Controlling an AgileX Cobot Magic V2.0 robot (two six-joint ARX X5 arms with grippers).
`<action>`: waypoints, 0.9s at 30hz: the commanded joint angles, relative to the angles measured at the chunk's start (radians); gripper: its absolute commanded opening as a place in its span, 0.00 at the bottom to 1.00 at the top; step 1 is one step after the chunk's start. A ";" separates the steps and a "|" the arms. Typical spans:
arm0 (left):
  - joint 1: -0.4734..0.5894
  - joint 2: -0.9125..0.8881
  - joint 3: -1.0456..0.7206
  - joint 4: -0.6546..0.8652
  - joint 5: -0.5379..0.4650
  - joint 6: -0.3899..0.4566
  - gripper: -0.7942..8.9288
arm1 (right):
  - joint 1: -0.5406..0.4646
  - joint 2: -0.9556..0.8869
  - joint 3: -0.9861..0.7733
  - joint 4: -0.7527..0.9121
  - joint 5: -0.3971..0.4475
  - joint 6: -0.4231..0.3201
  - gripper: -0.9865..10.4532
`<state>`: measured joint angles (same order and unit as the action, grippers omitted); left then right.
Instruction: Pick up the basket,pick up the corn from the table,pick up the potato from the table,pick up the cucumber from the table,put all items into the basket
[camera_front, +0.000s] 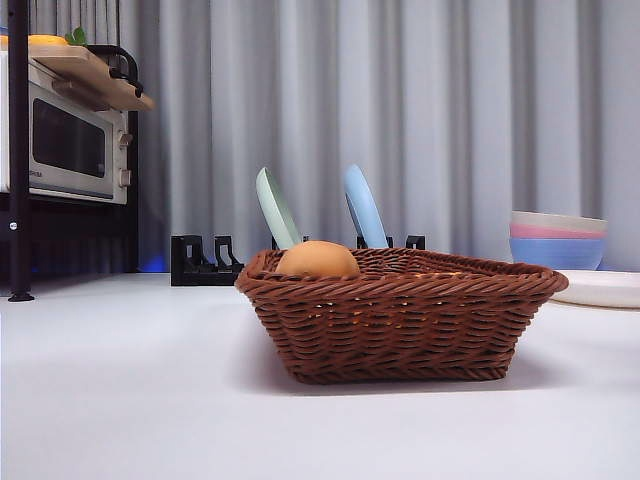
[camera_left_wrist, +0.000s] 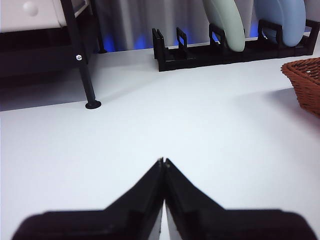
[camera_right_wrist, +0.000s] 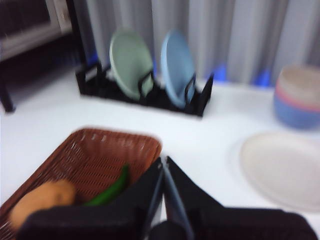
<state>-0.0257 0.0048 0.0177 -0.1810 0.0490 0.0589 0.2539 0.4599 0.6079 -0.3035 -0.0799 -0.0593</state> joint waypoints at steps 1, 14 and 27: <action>0.003 -0.002 -0.014 0.002 0.004 -0.010 0.08 | -0.059 -0.108 -0.156 0.104 -0.009 -0.025 0.09; 0.003 -0.001 -0.014 0.002 0.004 -0.010 0.08 | -0.124 -0.414 -0.565 0.167 -0.105 0.009 0.09; 0.003 -0.001 -0.014 0.002 0.003 -0.010 0.08 | -0.123 -0.459 -0.602 0.132 -0.103 0.068 0.09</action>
<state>-0.0254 0.0048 0.0177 -0.1810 0.0490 0.0589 0.1307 0.0040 0.0181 -0.1604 -0.1833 -0.0288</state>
